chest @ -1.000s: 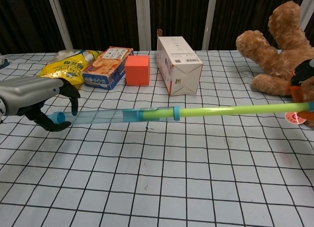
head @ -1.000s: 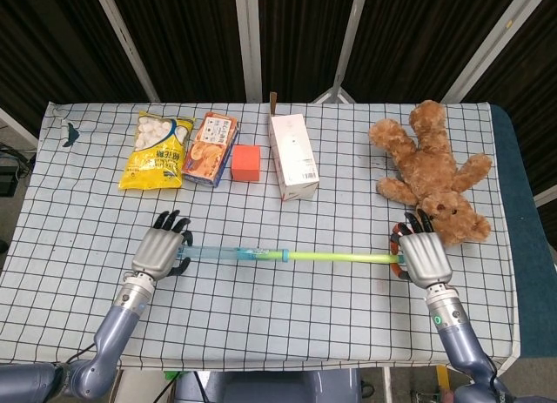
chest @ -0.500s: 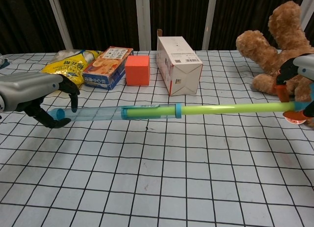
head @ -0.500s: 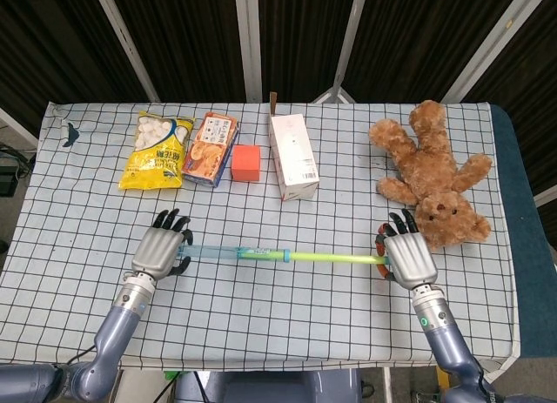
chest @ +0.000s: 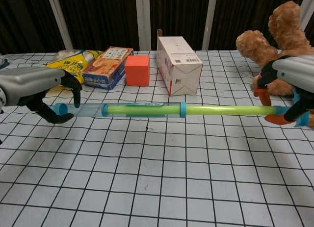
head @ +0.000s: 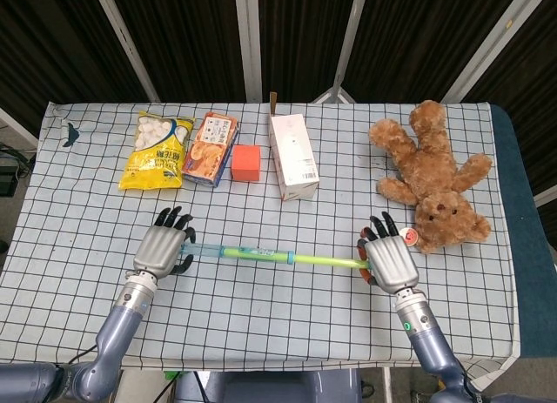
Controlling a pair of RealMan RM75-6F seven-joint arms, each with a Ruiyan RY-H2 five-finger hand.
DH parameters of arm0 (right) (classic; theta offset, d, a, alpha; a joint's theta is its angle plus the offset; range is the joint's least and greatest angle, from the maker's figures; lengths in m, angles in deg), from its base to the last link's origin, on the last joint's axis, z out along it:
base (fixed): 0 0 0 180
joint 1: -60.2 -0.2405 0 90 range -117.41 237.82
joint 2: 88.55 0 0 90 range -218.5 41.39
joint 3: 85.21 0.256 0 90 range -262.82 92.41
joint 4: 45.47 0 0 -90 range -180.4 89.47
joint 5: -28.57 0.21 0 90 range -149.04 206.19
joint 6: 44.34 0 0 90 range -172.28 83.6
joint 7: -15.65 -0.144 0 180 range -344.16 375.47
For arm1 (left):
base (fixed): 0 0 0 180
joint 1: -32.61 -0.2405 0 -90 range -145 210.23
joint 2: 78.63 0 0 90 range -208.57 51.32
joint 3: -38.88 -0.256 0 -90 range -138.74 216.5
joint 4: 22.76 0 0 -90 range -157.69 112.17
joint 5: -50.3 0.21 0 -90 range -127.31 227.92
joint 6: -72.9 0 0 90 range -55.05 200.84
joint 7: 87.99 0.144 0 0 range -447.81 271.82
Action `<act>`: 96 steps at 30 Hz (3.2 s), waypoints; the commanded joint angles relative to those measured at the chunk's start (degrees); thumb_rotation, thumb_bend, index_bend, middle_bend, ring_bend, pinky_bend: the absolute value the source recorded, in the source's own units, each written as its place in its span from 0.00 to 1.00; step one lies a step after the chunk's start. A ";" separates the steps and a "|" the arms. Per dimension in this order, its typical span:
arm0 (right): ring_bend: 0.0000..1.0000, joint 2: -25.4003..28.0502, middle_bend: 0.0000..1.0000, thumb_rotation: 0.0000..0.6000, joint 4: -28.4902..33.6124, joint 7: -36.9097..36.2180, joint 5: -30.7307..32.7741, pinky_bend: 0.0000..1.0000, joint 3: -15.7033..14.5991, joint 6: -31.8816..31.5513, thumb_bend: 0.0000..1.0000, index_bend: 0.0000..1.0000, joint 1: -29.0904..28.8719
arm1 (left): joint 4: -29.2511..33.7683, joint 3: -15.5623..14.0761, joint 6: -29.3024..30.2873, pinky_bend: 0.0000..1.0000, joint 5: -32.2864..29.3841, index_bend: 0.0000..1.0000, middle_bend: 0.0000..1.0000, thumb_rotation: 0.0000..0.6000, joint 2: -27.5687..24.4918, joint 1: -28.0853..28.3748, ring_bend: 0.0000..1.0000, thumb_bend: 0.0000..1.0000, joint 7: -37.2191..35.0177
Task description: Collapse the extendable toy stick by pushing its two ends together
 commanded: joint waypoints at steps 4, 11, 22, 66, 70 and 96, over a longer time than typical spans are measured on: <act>0.11 -1.36 0.34 1.00 1.37 3.28 1.25 0.00 0.82 -0.13 0.36 0.76 -1.50 | -0.02 -0.13 0.30 0.00 -0.33 0.49 0.15 1.00 0.34 0.15 0.00 0.58 -0.07; 0.11 -3.35 0.34 1.00 2.47 6.83 2.66 0.00 1.01 -0.41 0.35 0.76 -3.12 | 0.27 -0.41 0.65 0.00 -0.17 0.49 0.15 1.00 0.86 0.47 0.00 0.58 -0.23; 0.11 -4.99 0.34 1.00 2.79 8.60 3.35 0.00 0.73 -0.89 0.36 0.76 -4.16 | 0.71 -0.52 0.79 0.00 -0.05 0.49 0.15 1.00 1.33 0.96 0.00 0.58 -0.26; 0.00 3.92 0.04 1.00 5.47 4.36 4.44 0.00 -4.29 -3.11 0.35 0.00 -1.80 | 6.77 -5.96 3.18 0.00 8.42 0.16 0.05 1.00 -5.94 -3.09 0.00 0.20 -6.81; 0.00 8.43 0.04 1.00 1.96 -4.47 -2.48 0.00 -7.09 -5.71 0.34 0.00 2.42 | 8.23 -9.53 6.85 0.00 15.00 0.14 0.03 1.00 -12.03 -7.88 0.00 0.20 -12.67; 0.00 13.49 0.00 1.00 -16.72 -35.03 -19.26 0.00 -10.04 -24.84 0.30 0.00 21.66 | -12.12 -16.43 29.26 0.00 35.67 0.02 0.00 1.00 -22.29 -32.29 0.00 0.20 -37.66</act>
